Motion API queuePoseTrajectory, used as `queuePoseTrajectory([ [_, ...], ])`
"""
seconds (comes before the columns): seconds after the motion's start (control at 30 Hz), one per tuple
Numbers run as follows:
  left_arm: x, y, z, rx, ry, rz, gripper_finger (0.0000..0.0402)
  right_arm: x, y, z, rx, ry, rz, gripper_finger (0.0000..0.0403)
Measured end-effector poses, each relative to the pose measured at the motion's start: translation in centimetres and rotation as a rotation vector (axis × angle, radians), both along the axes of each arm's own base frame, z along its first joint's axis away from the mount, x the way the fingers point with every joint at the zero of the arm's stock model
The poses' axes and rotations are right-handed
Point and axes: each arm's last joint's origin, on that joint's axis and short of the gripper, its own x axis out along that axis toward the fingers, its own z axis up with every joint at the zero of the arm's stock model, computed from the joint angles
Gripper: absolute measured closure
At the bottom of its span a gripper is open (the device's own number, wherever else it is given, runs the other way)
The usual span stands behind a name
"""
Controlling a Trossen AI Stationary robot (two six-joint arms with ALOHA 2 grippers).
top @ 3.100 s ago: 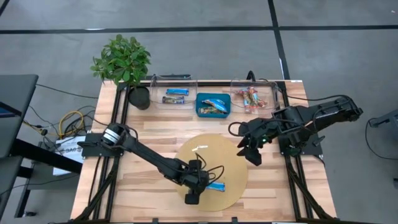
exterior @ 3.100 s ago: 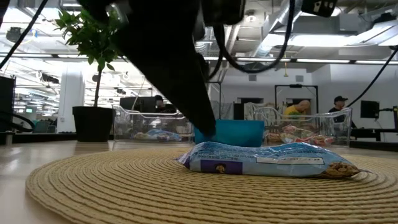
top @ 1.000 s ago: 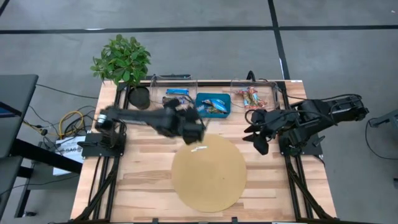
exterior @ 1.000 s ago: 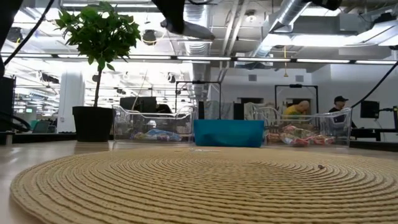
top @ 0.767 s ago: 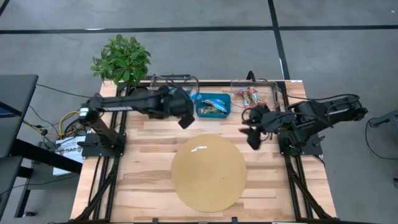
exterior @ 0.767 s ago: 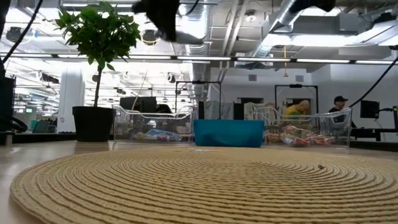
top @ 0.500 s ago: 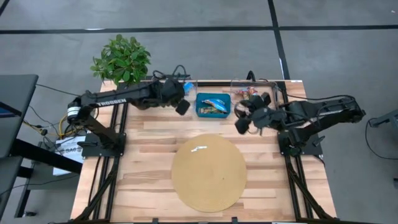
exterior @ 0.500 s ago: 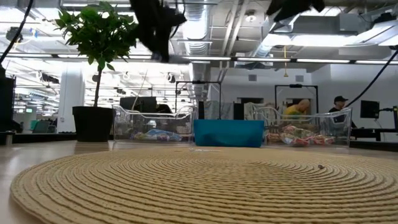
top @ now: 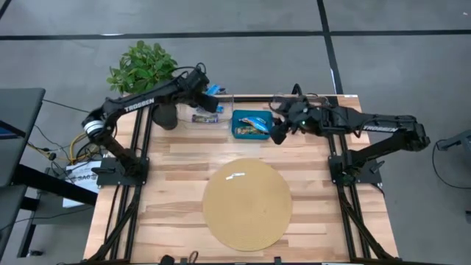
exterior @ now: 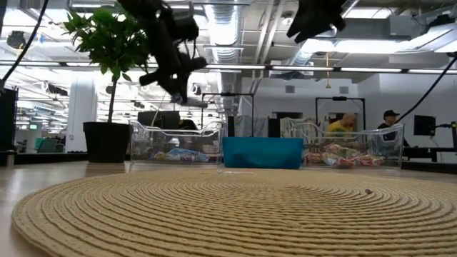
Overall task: Pick and place Granola Bars by type
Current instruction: Put the blue granola bar into the left transparent bin, then return to Home Position
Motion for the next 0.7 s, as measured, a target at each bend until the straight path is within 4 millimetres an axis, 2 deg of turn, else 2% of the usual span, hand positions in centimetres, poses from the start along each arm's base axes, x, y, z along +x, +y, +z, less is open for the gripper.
queuePoseTrajectory([
  [0.13,-0.4,1.1,-0.8,-0.097,-0.030,-0.031,0.0336,-0.1,-0.7,0.0,0.026,-0.009,0.000,0.0234],
  [0.23,-0.1,1.1,-1.1,-0.104,-0.020,-0.049,0.0330,-0.1,-0.8,0.1,0.043,-0.014,0.013,0.0234],
  [0.53,0.4,0.7,-1.0,-0.051,-0.008,-0.101,0.0249,-0.1,-0.7,0.1,0.034,-0.004,0.033,0.0234],
  [0.7,1.3,0.0,-0.8,-0.021,-0.029,-0.141,0.0225,-0.2,-0.2,0.2,0.050,-0.003,0.097,0.0234],
])
